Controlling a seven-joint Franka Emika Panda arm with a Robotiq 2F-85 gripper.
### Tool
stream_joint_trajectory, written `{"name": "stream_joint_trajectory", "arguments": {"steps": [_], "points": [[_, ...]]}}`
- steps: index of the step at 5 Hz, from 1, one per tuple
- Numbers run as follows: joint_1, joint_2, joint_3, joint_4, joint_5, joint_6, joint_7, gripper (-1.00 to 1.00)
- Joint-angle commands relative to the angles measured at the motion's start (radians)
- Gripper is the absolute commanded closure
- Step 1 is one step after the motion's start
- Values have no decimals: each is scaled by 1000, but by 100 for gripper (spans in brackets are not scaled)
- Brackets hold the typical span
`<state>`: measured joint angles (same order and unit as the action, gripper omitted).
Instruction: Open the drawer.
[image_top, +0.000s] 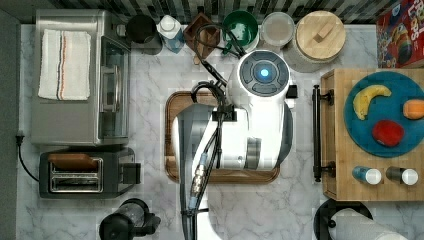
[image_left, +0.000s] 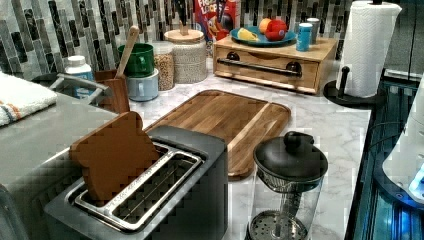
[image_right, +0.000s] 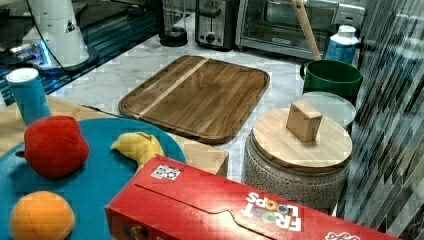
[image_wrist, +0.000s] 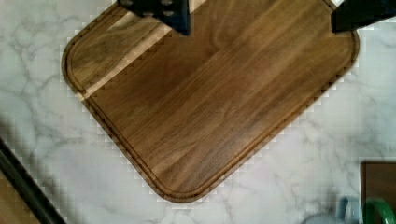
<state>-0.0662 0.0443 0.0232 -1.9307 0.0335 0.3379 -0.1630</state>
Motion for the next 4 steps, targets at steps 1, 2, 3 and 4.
{"name": "stream_joint_trajectory", "arguments": {"steps": [1,2,3,4], "points": [[-47,-50,-41,-100,-90,39,-579,-100],[-63,-83,-66,-197,-139,191,-735,-100],[-93,-55,-89,-200,-142,246,-860,-100],[-119,-22,-120,-207,-124,317,-987,-100]]}}
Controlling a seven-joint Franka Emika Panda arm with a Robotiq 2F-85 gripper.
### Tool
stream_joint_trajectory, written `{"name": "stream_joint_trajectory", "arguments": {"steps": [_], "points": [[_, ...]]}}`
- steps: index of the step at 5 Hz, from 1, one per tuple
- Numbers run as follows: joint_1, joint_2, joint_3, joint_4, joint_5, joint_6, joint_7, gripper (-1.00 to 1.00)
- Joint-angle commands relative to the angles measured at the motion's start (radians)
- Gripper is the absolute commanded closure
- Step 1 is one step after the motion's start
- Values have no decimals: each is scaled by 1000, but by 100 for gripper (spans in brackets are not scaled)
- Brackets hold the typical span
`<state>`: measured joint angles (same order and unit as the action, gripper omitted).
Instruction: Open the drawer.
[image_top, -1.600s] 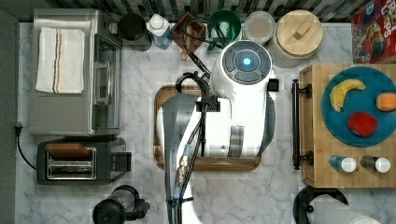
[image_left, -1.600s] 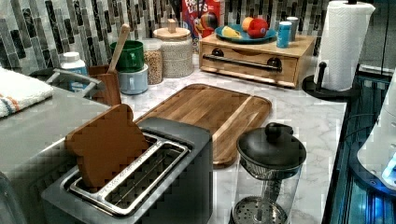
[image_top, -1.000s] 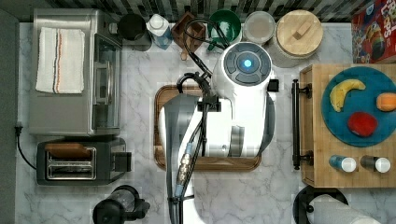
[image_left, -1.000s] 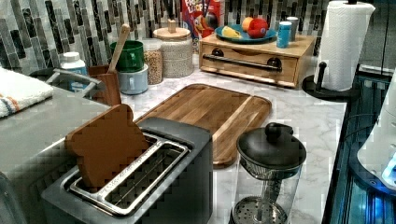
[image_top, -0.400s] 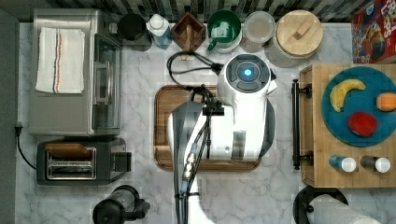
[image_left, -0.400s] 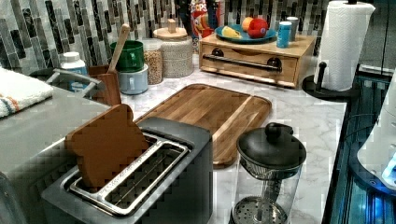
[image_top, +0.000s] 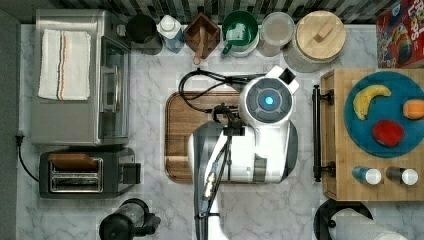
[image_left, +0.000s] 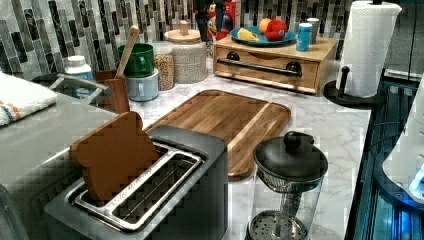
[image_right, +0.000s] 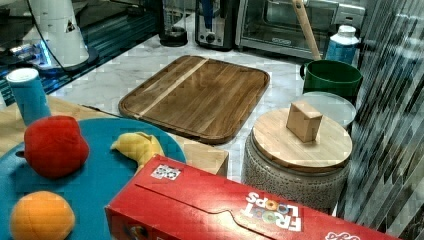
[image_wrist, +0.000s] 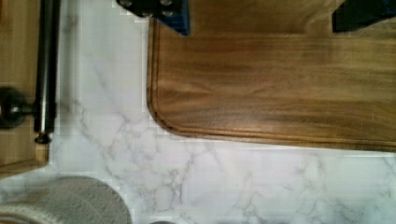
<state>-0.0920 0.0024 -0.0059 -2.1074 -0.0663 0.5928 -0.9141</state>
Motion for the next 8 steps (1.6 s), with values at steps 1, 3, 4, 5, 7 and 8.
{"name": "stream_joint_trajectory", "arguments": {"steps": [1,3,4,5,7,8], "points": [[-122,23,-91,-71,-27,129,-278,-100],[-153,37,-109,-128,-74,225,-264,-100],[-154,50,-129,-160,-72,291,-268,-100],[-159,77,-144,-173,-58,347,-287,-100],[-179,145,-148,-193,34,468,-363,-100],[-195,175,-145,-216,50,563,-378,-100]]}}
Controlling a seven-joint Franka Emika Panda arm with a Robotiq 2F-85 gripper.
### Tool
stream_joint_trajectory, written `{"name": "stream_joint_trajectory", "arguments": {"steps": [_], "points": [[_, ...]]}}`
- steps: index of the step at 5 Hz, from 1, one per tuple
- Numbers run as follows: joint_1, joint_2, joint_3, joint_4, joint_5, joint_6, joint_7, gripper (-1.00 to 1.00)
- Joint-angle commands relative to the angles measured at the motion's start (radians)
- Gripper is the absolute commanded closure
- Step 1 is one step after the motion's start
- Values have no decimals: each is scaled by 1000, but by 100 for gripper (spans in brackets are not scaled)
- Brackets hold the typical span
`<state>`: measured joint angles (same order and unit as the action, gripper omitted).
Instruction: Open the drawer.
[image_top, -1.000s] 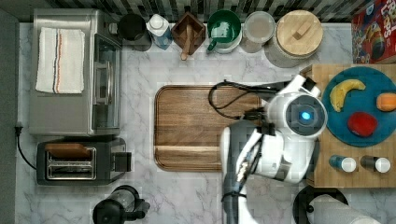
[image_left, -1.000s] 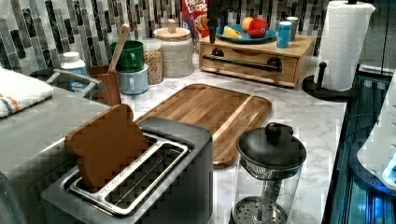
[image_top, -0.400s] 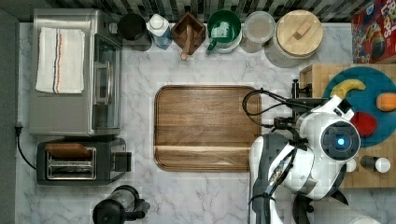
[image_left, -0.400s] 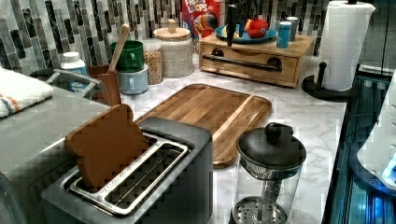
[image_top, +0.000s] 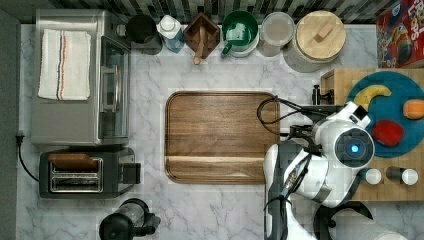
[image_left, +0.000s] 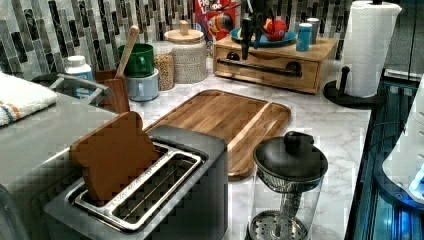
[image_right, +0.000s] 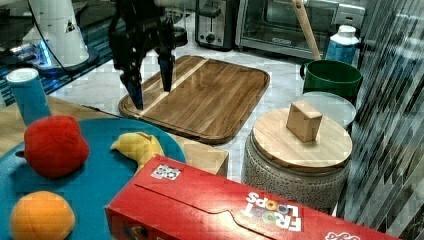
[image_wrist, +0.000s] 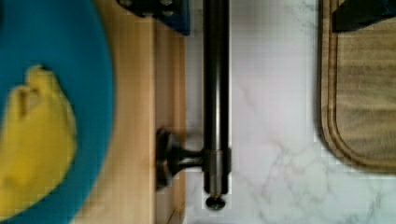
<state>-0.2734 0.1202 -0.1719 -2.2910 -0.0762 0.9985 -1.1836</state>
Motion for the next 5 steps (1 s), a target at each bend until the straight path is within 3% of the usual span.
{"name": "stream_joint_trajectory", "arguments": {"steps": [1,3,5], "points": [[-24,83,19,-35,58,222,-111,-100],[2,83,16,-24,40,175,-41,-100],[40,127,68,30,103,95,-31,-100]]}}
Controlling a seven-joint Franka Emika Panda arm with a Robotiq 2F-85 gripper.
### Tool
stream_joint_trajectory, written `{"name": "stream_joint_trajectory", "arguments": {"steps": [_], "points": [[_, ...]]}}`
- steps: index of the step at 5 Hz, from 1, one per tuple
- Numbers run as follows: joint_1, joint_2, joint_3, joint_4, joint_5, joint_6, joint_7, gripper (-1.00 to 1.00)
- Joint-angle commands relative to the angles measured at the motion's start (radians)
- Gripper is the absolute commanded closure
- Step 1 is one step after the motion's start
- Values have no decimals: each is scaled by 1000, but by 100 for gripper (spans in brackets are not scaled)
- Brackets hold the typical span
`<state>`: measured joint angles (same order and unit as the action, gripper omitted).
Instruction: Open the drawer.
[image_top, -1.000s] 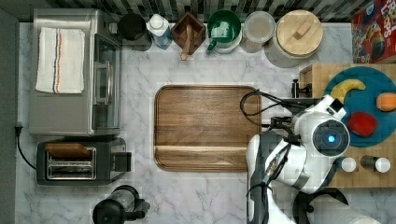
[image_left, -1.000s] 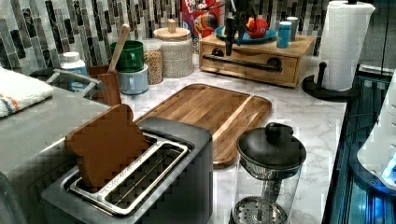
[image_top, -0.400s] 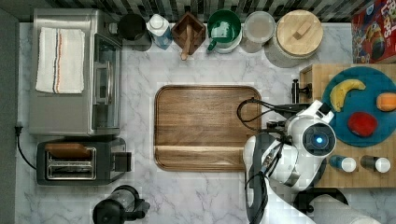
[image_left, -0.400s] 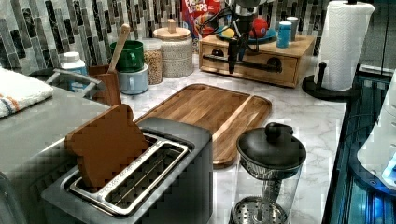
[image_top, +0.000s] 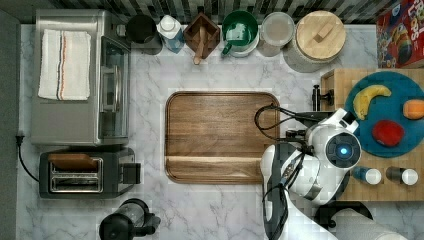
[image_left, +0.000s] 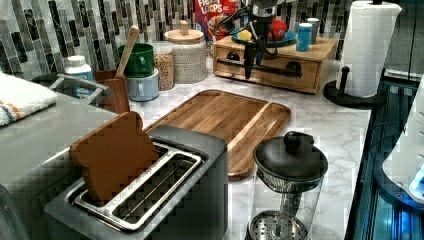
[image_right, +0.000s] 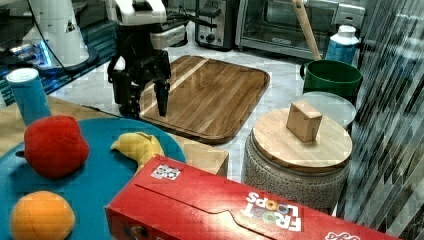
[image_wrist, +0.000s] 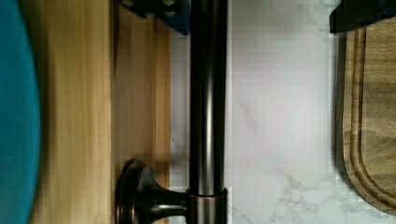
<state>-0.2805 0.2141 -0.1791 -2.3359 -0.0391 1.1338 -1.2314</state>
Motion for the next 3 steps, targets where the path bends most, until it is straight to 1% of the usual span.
{"name": "stream_joint_trajectory", "arguments": {"steps": [1,2,3], "points": [[180,48,15,69,154,-44,5,-100],[153,43,115,52,165,-71,48,-100],[213,19,137,11,181,-76,137,-100]]}}
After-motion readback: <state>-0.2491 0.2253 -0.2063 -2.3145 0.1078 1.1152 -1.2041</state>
